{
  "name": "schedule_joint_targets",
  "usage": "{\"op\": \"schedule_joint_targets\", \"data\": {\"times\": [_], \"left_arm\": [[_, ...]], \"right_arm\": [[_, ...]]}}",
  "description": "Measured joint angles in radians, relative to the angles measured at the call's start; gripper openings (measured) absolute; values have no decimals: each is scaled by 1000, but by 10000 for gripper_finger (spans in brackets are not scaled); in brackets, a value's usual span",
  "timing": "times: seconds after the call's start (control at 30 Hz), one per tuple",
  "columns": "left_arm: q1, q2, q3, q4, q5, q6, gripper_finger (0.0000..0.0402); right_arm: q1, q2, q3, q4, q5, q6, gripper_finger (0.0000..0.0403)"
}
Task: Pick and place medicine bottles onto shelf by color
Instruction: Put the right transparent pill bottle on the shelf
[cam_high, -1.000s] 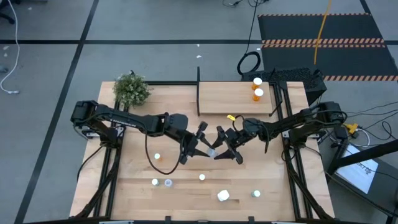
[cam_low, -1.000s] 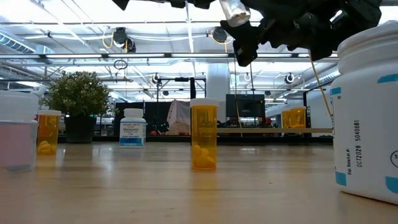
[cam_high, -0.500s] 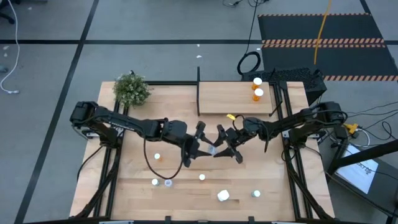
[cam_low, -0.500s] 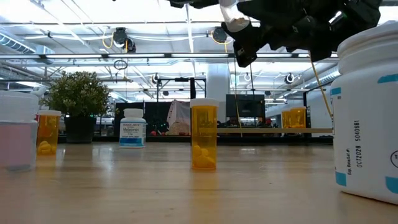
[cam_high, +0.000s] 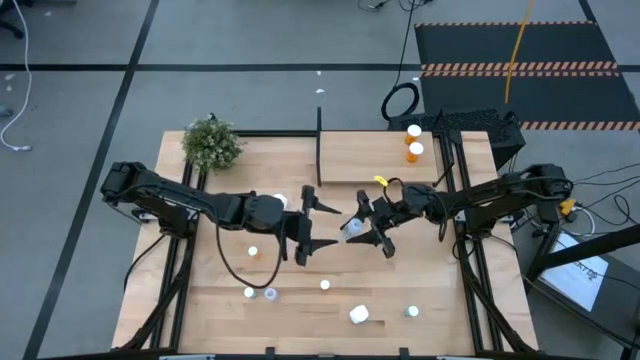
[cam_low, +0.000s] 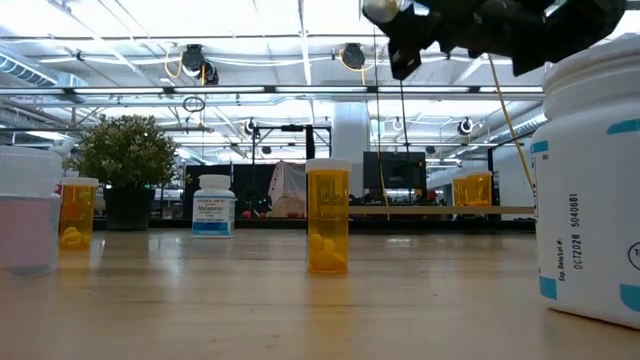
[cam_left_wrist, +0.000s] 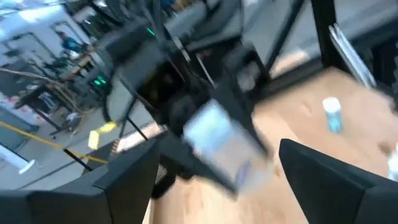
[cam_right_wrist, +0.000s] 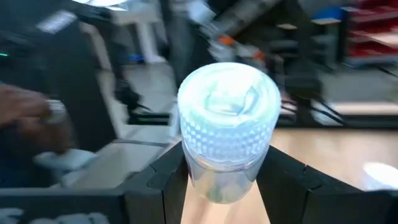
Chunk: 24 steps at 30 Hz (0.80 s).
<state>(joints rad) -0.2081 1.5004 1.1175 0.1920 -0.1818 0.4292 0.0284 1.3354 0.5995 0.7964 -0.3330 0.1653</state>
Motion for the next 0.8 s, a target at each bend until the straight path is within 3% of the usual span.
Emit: {"op": "schedule_joint_targets", "data": {"times": [0.2, 0.37, 0.5, 0.8], "left_arm": [[11, -19, 1, 79, -56, -141, 300], [45, -13, 0, 15, -53, -179, 284], [72, 8, -1, -25, -37, -221, 291], [116, 89, 0, 34, -27, -228, 363]], "right_arm": [[29, -34, 0, -166, 402, -96, 159], [58, -33, -1, -202, 652, -154, 158], [61, -33, -1, -205, 679, -177, 158], [61, -33, -1, -247, 697, -188, 164]]}}
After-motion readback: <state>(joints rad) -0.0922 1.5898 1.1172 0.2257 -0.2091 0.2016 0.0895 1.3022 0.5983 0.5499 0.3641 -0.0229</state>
